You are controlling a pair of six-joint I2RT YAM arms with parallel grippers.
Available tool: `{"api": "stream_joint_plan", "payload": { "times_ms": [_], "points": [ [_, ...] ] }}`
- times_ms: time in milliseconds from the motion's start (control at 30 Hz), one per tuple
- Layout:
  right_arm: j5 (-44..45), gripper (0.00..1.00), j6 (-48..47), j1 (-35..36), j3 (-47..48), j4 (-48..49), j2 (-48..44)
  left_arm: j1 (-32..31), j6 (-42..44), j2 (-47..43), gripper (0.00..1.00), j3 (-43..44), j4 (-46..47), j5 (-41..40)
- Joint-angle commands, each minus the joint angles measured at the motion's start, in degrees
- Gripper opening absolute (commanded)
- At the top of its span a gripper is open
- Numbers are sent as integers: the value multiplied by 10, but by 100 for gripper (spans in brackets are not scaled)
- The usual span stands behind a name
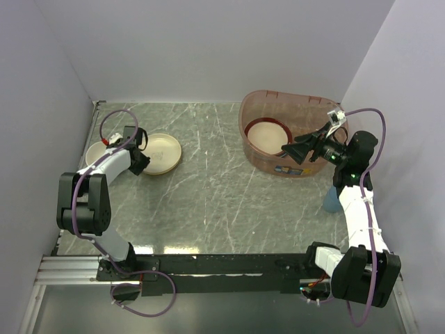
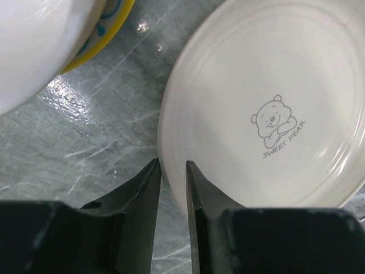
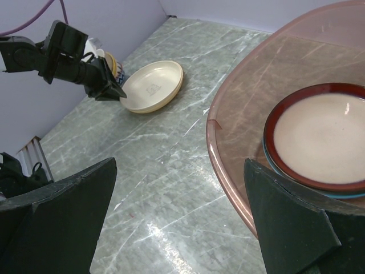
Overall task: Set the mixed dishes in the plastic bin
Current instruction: Pick up the plate at the center of the board.
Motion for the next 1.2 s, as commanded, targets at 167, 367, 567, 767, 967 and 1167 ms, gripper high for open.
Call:
{"api": "stream_joint_plan", "payload": {
  "times_ms": [167, 367, 567, 767, 967, 1167],
  "points": [
    [-6, 100, -11, -4, 21, 6, -4, 3, -5, -2, 23, -12, 27, 8],
    [-6, 100, -12, -3, 22, 4, -4, 10, -2, -24, 6, -24, 38, 17],
    [-7, 100, -11, -3, 22, 5, -4, 27, 17, -88, 1, -27, 47, 34],
    [-6, 100, -11, -3, 21, 5, -5, 57, 35, -124, 1, -36, 55, 74],
    [-6, 100, -12, -3, 21, 5, -5, 75, 52, -142, 1, -44, 59, 100],
    [-15, 100, -26, -2, 21, 0, -6, 77, 92, -188, 1, -62, 84, 151]
  ]
}}
